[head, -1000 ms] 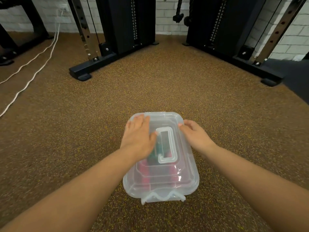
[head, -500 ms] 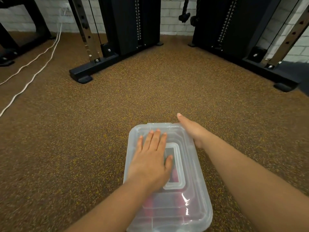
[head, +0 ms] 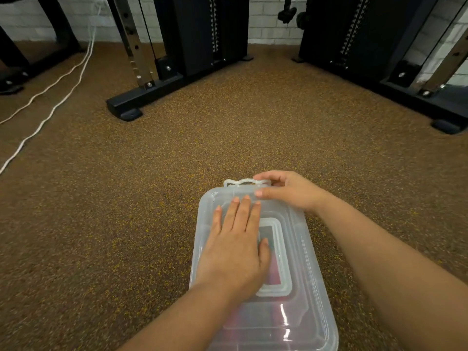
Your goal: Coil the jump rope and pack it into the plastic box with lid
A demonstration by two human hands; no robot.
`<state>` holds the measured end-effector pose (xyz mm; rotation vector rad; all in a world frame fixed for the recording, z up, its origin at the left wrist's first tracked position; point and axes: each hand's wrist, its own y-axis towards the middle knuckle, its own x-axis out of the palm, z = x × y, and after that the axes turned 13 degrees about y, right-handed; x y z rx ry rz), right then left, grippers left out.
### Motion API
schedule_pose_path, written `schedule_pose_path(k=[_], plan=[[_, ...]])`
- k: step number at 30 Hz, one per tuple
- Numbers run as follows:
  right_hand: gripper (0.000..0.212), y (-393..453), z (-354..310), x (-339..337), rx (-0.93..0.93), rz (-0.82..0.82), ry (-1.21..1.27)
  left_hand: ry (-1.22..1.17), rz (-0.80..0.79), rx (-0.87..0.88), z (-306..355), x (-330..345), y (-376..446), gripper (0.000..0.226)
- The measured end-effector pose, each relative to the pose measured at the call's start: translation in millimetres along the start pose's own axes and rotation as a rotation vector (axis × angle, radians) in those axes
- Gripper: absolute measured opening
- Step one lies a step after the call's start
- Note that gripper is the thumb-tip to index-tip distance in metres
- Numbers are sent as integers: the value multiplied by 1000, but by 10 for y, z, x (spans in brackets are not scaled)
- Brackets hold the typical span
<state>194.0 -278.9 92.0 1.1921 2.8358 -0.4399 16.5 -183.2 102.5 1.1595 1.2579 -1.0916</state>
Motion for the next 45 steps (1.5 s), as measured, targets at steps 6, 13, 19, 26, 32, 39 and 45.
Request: schedule_pose_path(k=[6, 13, 19, 26, 32, 39, 45], plan=[[45, -80, -40, 28, -228, 77, -549, -8, 20, -14, 26, 48, -2, 70], [36, -144, -44, 85, -354, 135, -679, 16, 79, -25, 42, 94, 0, 68], [39, -335, -35, 233, -288, 195, -667, 6, 38, -33, 35, 10, -21, 71], [44, -994, 41, 208, -184, 162, -596, -150, 14, -57, -3, 32, -21, 84], [41, -1459, 82, 193, -117, 152, -534, -150, -8, -9, 138, -96, -233, 48], [43, -1623, 75, 305, -61, 178, -436, -171, -149, -160, 420, -105, -295, 58], [43, -1631, 13, 300, -49, 210, -397, -140, -178, -195, 411, -194, -251, 52]])
